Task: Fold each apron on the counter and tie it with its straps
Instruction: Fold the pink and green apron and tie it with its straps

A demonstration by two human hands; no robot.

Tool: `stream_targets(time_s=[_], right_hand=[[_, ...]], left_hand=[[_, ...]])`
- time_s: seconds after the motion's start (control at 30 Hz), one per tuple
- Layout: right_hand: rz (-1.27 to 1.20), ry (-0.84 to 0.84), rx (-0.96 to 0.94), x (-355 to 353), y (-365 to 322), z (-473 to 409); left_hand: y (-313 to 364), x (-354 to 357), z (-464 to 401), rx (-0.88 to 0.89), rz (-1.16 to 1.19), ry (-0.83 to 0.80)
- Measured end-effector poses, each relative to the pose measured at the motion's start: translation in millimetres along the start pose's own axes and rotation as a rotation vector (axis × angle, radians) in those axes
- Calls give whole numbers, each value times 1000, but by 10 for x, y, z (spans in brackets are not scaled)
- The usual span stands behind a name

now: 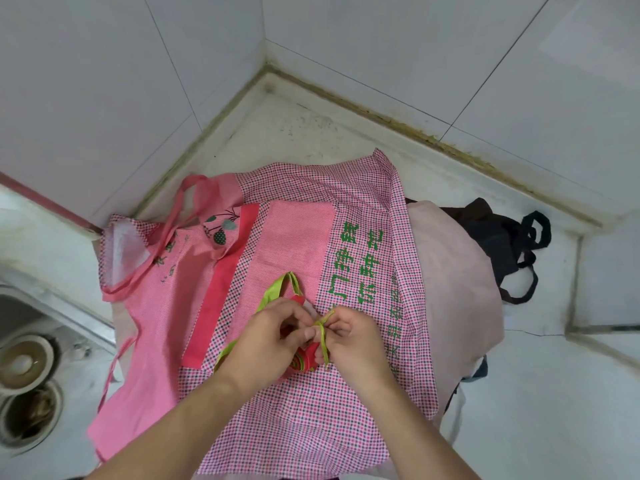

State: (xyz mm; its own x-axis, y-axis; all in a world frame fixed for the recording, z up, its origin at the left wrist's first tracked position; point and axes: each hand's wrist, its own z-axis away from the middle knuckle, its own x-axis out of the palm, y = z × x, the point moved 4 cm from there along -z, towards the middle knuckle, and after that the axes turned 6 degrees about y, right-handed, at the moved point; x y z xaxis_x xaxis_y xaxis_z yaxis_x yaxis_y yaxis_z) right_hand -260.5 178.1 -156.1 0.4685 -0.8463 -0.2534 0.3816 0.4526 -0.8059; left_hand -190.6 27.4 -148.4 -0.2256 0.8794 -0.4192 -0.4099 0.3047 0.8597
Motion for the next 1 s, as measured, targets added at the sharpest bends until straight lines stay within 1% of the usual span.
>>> stream_targets(time_s=[0.1, 0.2, 0.27, 0.37, 0.47, 0.6, 0.67, 0.7, 0.77, 0.83, 0.9, 1.0], right_hand=[[-122, -1, 74, -30, 28, 1], [-159, -2, 113, -34, 22, -2], [-177, 7, 137, -11, 27, 10], [-140, -8, 148, 105, 81, 87], [-83, -35, 111, 238, 157, 174], [-91, -15, 107, 250, 169, 180], [-148, -19, 136, 231, 162, 179], [-193, -26, 154, 224, 162, 176], [-290, -49, 185, 224, 159, 179], [-335, -65, 195, 224, 150, 184], [-307, -72, 164, 210, 133, 187], [-155, -63, 23, 182, 17, 194]], left_hand=[[-38, -11, -30, 46, -60, -48], [-58, -15, -40, 106, -158, -17], [-48, -2, -71, 168, -227, -25], [-20, -33, -152, 272, -302, -49], [47, -37, -129, 374, -432, -18], [125, 19, 102, 414, -656, 21], [125, 34, 169, 397, -702, 70], [128, 37, 179, 364, -675, 90], [122, 0, 170, 194, -527, 140], [63, -31, 134, 28, -408, 177], [12, -38, 96, -24, -373, 174], [-25, -40, 51, -79, -281, 129]])
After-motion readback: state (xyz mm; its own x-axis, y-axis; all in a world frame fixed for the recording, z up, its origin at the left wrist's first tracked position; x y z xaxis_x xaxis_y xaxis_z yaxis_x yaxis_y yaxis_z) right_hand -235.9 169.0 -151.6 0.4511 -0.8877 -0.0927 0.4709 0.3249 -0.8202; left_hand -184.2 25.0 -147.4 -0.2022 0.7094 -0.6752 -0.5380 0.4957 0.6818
